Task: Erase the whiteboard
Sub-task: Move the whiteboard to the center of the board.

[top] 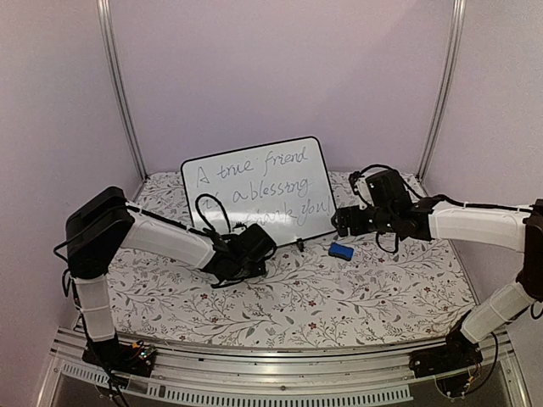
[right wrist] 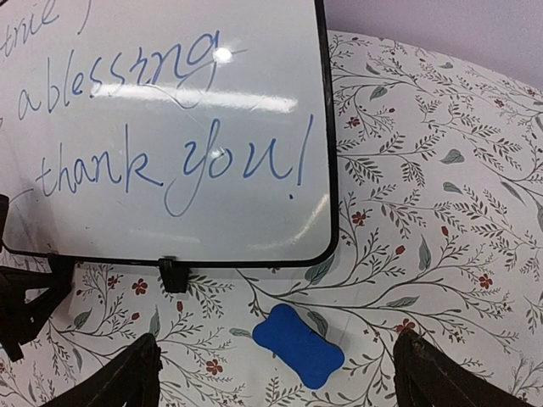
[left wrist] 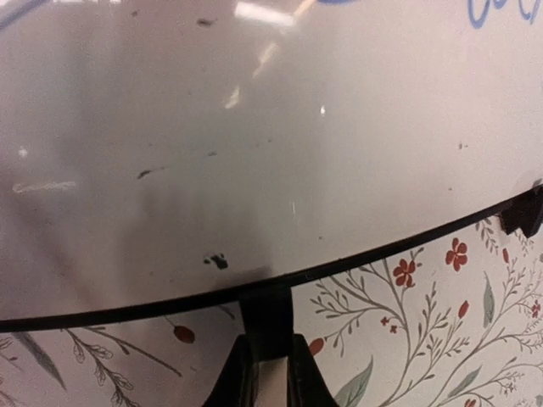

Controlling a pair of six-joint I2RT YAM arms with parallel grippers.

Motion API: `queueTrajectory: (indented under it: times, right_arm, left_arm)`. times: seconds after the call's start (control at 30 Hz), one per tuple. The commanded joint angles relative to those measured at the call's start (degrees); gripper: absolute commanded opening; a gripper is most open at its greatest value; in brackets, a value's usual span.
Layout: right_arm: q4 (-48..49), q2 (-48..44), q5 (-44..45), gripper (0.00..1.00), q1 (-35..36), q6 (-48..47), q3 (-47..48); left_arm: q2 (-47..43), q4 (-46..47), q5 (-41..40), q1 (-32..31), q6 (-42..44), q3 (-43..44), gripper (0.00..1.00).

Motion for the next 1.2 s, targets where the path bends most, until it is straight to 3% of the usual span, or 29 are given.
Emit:
queueTrajectory:
  times: [0.0, 0.07, 0.17, 0.27, 0.43, 0.57, 0.73, 0.83, 1.0, 1.17]
  right_arm:
    - [-0.26, -2.18, 1.86, 0.94, 0.4, -0.5, -1.79]
    - [-0.1, -2.43, 2.13, 0.95, 0.4, -0.51, -2.21]
    - [-0.5, -2.85, 2.16, 0.96, 0.4, -0.67, -2.25]
    - [-2.06, -3.63, 2.83, 0.97, 0.41, -1.61, -1.48]
    - [-3.5, -4.82, 2.6, 0.99, 0.4, -3.73, 0.64]
    - [-4.01, -4.63, 0.36, 0.99, 0.4, -5.38, 2.37]
    - [-2.89, -3.08, -6.64, 0.98, 0.48, -7.08, 2.82]
    - [-0.26, -1.44, -10.89, 0.93, 0.94, -7.26, 2.22]
    - [-0.21, 6.06, -7.37, 0.91, 4.54, -8.72, 6.58]
    - [2.13, 14.12, -4.53, 0.89, 7.43, -7.7, 10.83]
  left_arm:
    - [0.03, -0.81, 3.31, -2.04, -0.1, -1.08, 0.11]
    - [-0.39, -0.78, 3.29, -2.03, 0.58, -1.13, 0.16]
    - [-1.64, -1.49, 2.53, -2.64, 1.13, -1.88, 0.35]
    - [-3.14, -3.24, 1.5, -3.74, 1.03, -2.66, 0.44]
    - [-7.91, -6.85, -2.43, -6.62, -0.07, -4.43, 0.79]
    - [-13.69, -10.02, -7.35, -8.91, 0.65, -5.3, 0.99]
    - [-22.77, -14.62, -10.93, -8.41, 4.66, -4.31, 1.0]
    - [-28.66, -15.79, -8.67, -4.44, 10.79, -2.9, 1.0]
    - [-37.71, -16.3, -1.98, 5.12, 22.89, 0.44, 1.0]
    - [-40.29, -20.2, 1.01, 11.92, 32.81, 6.84, 0.99]
